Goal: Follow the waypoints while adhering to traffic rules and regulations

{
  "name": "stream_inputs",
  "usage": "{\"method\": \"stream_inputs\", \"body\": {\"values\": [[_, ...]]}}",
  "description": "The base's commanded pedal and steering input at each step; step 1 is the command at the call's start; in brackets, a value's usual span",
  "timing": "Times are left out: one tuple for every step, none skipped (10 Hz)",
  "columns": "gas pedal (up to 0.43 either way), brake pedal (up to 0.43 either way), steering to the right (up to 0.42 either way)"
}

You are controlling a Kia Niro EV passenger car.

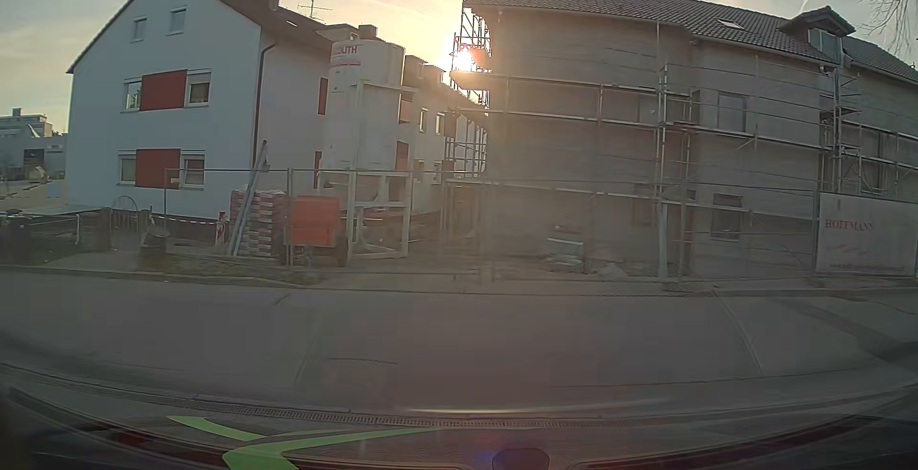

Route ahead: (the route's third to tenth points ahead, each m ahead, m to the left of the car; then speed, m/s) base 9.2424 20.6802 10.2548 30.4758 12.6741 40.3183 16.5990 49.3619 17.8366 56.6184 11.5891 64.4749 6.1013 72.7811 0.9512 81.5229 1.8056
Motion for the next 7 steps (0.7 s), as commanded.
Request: {"method": "stream_inputs", "body": {"values": [[0.0, 0.28, -0.665], [0.0, 0.262, -0.66], [0.0, 0.256, -0.654], [0.0, 0.262, -0.646], [0.0, 0.293, -0.627], [0.0, 0.305, -0.597], [0.0, 0.311, -0.562]]}}
